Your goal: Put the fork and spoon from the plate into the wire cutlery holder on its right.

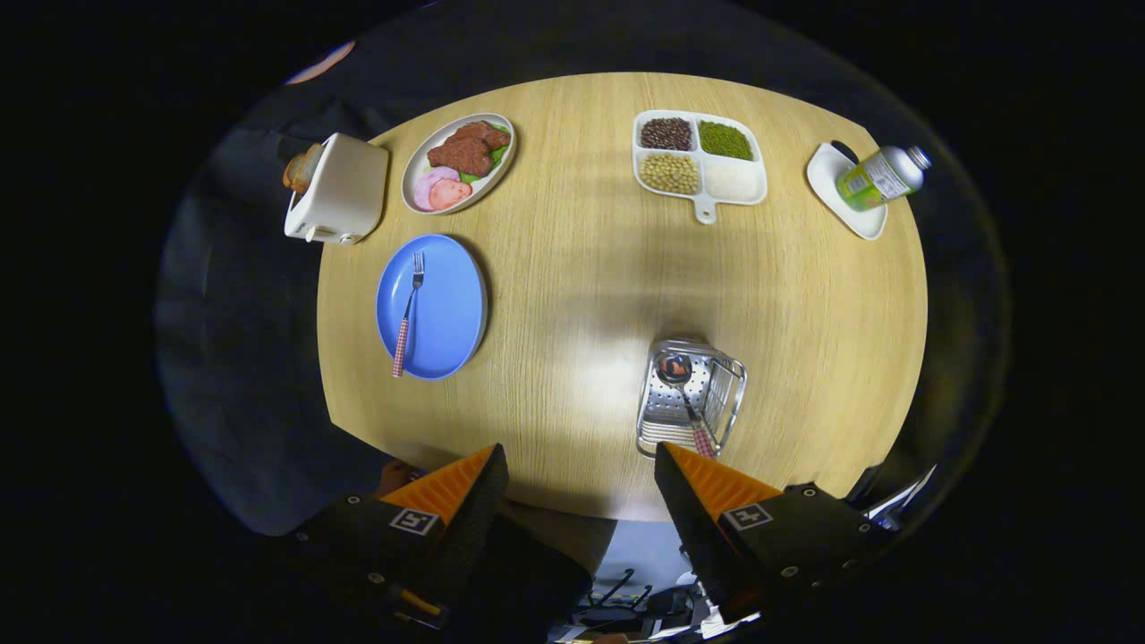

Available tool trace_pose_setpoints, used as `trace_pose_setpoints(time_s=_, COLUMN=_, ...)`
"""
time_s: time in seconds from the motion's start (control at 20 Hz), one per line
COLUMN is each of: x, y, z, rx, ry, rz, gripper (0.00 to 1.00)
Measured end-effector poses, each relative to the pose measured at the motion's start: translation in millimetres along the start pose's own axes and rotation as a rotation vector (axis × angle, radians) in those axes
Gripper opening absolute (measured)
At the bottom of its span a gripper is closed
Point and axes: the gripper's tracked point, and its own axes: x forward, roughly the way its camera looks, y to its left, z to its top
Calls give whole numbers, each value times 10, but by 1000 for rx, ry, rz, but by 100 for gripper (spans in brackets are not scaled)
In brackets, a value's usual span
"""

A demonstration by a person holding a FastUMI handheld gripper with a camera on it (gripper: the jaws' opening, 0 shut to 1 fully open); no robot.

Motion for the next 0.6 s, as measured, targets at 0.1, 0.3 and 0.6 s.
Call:
trace_pose_setpoints(time_s=0.1, x=75, y=267, z=68, rx=-19, ry=-19, rz=18, gripper=99)
trace_pose_setpoints(time_s=0.3, x=308, y=748, z=215, rx=-82, ry=-49, rz=22, gripper=99)
trace_pose_setpoints(time_s=0.6, x=809, y=1591, z=320, rx=-104, ry=-13, rz=59, gripper=97)
